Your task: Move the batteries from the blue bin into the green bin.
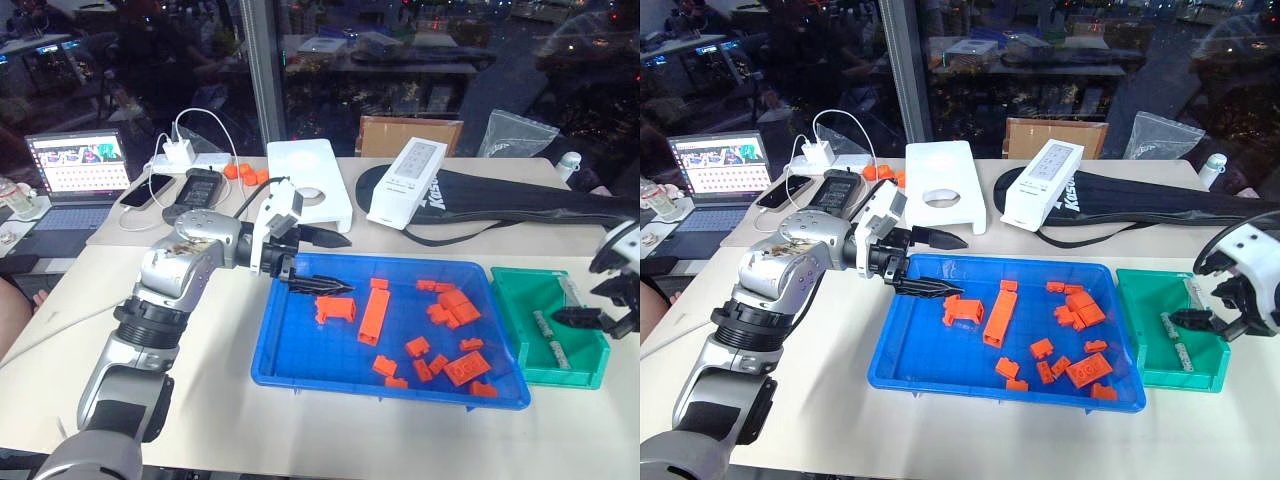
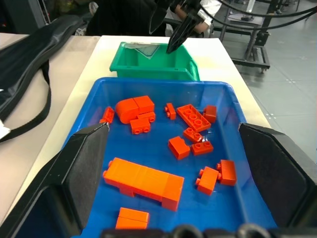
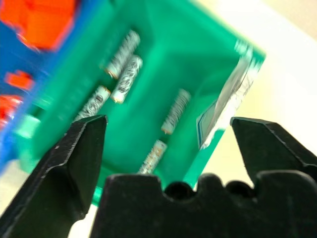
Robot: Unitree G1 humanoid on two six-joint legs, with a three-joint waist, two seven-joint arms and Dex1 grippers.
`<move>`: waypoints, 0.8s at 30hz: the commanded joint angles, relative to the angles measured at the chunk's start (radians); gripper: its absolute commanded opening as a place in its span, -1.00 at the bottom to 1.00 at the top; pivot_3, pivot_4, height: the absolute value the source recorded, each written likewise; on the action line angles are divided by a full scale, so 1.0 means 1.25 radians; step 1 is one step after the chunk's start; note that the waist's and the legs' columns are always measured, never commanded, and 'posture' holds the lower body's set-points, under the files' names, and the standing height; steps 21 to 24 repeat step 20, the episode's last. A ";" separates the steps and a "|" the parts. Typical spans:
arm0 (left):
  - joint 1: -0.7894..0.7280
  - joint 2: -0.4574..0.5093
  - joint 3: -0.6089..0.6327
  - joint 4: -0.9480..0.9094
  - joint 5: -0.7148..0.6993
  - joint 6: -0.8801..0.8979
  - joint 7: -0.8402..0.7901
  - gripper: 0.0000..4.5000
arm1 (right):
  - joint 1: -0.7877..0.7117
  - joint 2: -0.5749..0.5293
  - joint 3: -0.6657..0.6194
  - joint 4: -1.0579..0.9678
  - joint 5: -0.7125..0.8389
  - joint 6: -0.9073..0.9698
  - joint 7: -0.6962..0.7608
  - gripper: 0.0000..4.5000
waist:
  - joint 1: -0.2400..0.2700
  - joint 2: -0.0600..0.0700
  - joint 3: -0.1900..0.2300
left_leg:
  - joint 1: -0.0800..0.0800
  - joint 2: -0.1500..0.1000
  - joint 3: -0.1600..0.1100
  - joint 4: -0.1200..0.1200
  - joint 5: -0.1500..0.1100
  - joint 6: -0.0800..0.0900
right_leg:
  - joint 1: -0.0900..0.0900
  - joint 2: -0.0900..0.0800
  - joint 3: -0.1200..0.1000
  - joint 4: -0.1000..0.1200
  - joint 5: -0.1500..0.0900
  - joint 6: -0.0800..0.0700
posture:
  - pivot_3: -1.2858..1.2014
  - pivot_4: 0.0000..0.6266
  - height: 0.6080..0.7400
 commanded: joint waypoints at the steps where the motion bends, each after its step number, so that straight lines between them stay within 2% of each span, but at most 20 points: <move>1: -0.003 0.008 0.096 -0.014 -0.050 -0.012 0.037 1.00 | -0.059 0.099 -0.118 -0.082 0.080 -0.071 -0.014 0.99 | -0.003 -0.001 0.000 | 0.000 0.000 0.000 0.000 0.000 0.000 | 0.000 0.000 0.000 0.000 0.000 0.000 | 0.03 -0.52 0.61; 5: 0.009 0.024 0.153 -0.019 -0.067 0.010 0.096 1.00 | -0.038 0.144 -0.130 -0.144 0.163 0.005 0.002 0.99 | -0.003 -0.001 0.001 | 0.004 0.001 -0.001 -0.001 0.000 0.000 | 0.006 0.001 -0.001 -0.001 0.000 0.000 | 0.03 -0.52 0.61; 9: 0.092 0.082 0.183 -0.059 -0.029 -0.013 0.141 1.00 | -0.024 0.189 -0.162 -0.222 0.287 0.082 0.004 0.99 | 0.000 0.000 0.000 | 0.005 0.000 -0.001 -0.001 0.000 0.000 | 0.007 -0.001 -0.001 -0.002 0.000 0.000 | 0.03 -0.52 0.61; 12: 0.146 0.103 0.225 -0.066 -0.055 0.005 0.166 1.00 | -0.013 0.210 -0.196 -0.228 0.330 0.106 -0.016 0.99 | 0.001 -0.001 0.001 | 0.004 0.000 -0.001 -0.001 0.000 0.000 | 0.007 -0.001 -0.001 -0.002 0.001 -0.001 | 0.03 -0.52 0.61; 20: 0.285 0.083 0.247 -0.065 -0.033 -0.022 0.256 1.00 | 0.092 0.337 -0.214 -0.146 0.248 0.000 -0.159 0.99 | 0.013 -0.006 0.001 | 0.005 0.000 -0.001 0.000 0.000 0.000 | 0.008 -0.001 -0.002 -0.002 0.000 -0.001 | 0.03 -0.52 0.61; 24: 0.285 0.083 0.247 -0.065 -0.033 -0.022 0.256 1.00 | 0.092 0.337 -0.214 -0.146 0.248 0.000 -0.159 0.99 | 0.013 -0.006 0.001 | 0.005 0.000 -0.001 0.000 0.000 0.000 | 0.008 -0.001 -0.002 -0.002 0.000 -0.001 | 0.03 -0.52 0.61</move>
